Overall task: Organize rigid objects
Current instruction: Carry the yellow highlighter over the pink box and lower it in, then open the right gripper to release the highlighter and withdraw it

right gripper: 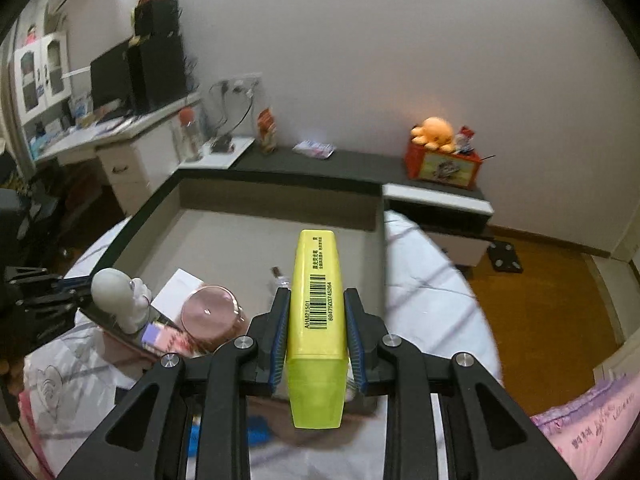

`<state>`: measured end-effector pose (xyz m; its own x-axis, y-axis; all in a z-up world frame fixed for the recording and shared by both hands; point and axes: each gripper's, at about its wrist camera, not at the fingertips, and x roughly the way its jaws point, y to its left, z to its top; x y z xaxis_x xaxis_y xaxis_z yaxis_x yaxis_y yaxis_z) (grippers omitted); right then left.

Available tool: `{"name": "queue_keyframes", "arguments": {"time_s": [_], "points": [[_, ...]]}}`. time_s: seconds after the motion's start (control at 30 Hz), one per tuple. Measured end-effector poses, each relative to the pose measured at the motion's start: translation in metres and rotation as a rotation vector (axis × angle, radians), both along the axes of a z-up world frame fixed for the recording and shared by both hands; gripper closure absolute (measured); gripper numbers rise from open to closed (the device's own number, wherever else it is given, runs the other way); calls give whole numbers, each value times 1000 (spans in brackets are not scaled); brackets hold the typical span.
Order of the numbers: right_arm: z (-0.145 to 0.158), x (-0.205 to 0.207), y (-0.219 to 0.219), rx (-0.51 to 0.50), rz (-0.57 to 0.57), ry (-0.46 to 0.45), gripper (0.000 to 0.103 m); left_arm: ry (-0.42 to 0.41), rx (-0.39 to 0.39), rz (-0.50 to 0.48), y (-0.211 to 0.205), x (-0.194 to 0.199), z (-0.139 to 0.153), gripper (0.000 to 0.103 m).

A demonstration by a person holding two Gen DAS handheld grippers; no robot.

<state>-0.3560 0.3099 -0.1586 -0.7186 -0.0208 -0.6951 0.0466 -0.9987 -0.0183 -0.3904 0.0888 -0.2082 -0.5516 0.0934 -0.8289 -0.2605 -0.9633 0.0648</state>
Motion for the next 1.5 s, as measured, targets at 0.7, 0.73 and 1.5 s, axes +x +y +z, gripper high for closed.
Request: {"name": "queue_keyframes", "arguments": {"time_s": [0.7,0.73,1.5], "points": [[-21,-15,-3,-18,-18,-34,67,4,5,6,1,0,3,91],[-18,-12,-2,-12,-20,-24,67,4,4,6,0,-1,2,91],[-14,3,47,84,-134,-87,61,175,54,-45,0,57,38,17]]}}
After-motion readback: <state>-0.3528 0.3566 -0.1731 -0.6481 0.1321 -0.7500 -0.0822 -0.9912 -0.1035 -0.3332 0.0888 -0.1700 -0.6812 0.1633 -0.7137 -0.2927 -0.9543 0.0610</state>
